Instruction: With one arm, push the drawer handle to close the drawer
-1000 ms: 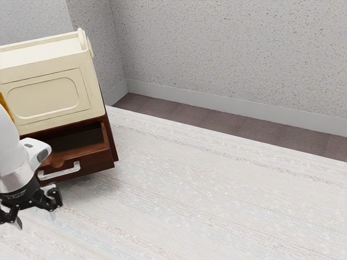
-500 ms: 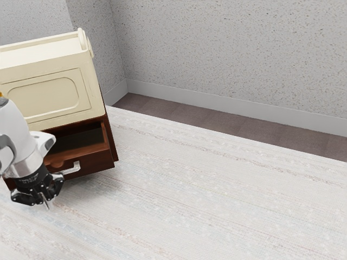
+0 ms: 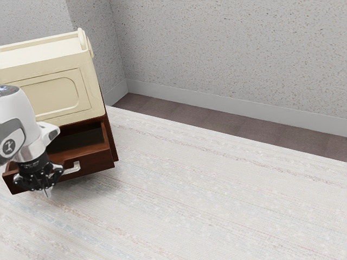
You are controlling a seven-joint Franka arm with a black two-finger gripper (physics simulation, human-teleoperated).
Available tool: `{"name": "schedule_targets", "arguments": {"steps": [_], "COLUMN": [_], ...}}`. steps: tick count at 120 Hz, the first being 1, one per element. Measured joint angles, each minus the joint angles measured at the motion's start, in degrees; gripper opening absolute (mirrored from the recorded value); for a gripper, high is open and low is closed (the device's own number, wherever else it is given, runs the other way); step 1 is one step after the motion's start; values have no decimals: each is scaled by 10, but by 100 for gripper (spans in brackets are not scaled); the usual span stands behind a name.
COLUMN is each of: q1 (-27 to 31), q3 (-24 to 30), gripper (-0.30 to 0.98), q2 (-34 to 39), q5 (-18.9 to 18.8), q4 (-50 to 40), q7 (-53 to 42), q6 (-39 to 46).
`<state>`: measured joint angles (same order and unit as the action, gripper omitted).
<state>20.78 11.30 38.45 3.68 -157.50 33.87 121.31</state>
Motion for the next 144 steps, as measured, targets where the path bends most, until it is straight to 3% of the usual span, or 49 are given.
{"name": "schedule_targets", "arguments": {"steps": [22, 30, 64, 144], "q1": [20, 22, 42, 85], "q3": [8, 11, 10, 6], "gripper": [-10, -10, -10, -10], "q2": [-159, -186, -195, -240], "q5": [-12, -22, -33, -34], "q4": [76, 88, 107, 185], "q7": [-36, -47, -80, -156], "q6": [39, 58, 87, 59]}}
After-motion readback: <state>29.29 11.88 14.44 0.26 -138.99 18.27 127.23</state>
